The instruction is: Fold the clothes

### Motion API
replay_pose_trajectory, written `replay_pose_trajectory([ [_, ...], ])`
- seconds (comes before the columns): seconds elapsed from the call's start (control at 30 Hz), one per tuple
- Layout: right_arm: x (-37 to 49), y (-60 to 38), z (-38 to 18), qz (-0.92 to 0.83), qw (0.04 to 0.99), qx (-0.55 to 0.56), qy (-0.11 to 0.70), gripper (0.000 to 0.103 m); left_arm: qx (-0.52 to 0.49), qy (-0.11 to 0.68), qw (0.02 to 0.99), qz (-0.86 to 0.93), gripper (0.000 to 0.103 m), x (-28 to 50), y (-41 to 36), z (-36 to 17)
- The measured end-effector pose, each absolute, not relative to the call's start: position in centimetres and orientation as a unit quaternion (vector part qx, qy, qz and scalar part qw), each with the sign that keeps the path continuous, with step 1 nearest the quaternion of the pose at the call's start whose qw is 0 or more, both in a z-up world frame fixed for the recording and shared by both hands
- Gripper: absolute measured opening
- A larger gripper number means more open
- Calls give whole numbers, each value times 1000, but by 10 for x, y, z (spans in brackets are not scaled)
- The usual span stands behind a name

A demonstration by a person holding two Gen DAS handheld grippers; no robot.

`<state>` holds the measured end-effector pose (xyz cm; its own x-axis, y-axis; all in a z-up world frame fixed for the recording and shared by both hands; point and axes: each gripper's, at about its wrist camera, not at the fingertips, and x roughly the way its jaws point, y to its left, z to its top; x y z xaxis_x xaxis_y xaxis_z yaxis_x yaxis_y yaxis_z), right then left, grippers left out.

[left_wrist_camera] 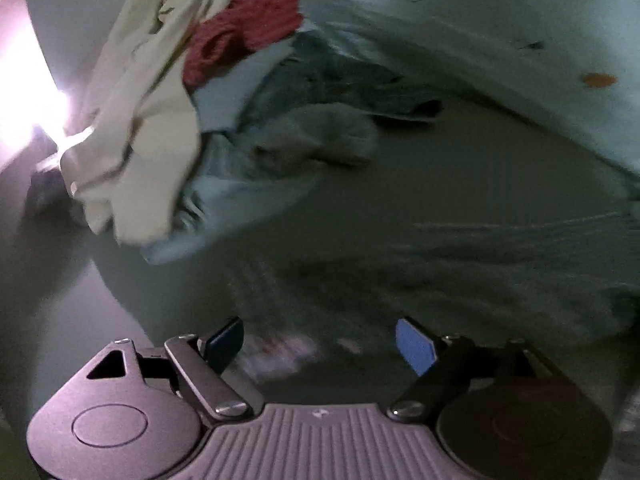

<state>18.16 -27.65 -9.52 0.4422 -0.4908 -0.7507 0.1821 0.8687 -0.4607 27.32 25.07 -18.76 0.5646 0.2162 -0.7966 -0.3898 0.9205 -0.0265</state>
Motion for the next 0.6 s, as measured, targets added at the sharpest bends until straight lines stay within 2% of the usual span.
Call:
replay_pose_trajectory([
  [0.13, 176, -358, -101, -277, 808, -171, 491, 78, -128, 439, 885, 87, 85, 256, 190, -181],
  [0.2, 172, -391, -110, -289, 795, -192, 497, 74, -121, 450, 884, 20, 85, 252, 154, -180],
  [0.27, 169, -422, -119, -294, 786, -202, 505, 64, -111, 457, 882, -42, 85, 248, 119, -181],
  [0.4, 166, -476, -130, -284, 791, -132, 526, 59, -68, 479, 874, -53, 85, 251, 67, -198],
  [0.5, 162, -501, -135, -259, 802, -74, 533, 52, -71, 493, 867, -27, 82, 254, 51, -213],
  [0.53, 160, -506, -134, -249, 808, -58, 531, 44, -77, 496, 865, -16, 70, 254, 48, -216],
  [0.57, 159, -509, -133, -235, 812, -39, 533, 17, -85, 499, 862, -7, 53, 252, 46, -218],
  [0.6, 157, -512, -132, -222, 815, -23, 535, 2, -89, 499, 862, 5, 47, 249, 44, -219],
])
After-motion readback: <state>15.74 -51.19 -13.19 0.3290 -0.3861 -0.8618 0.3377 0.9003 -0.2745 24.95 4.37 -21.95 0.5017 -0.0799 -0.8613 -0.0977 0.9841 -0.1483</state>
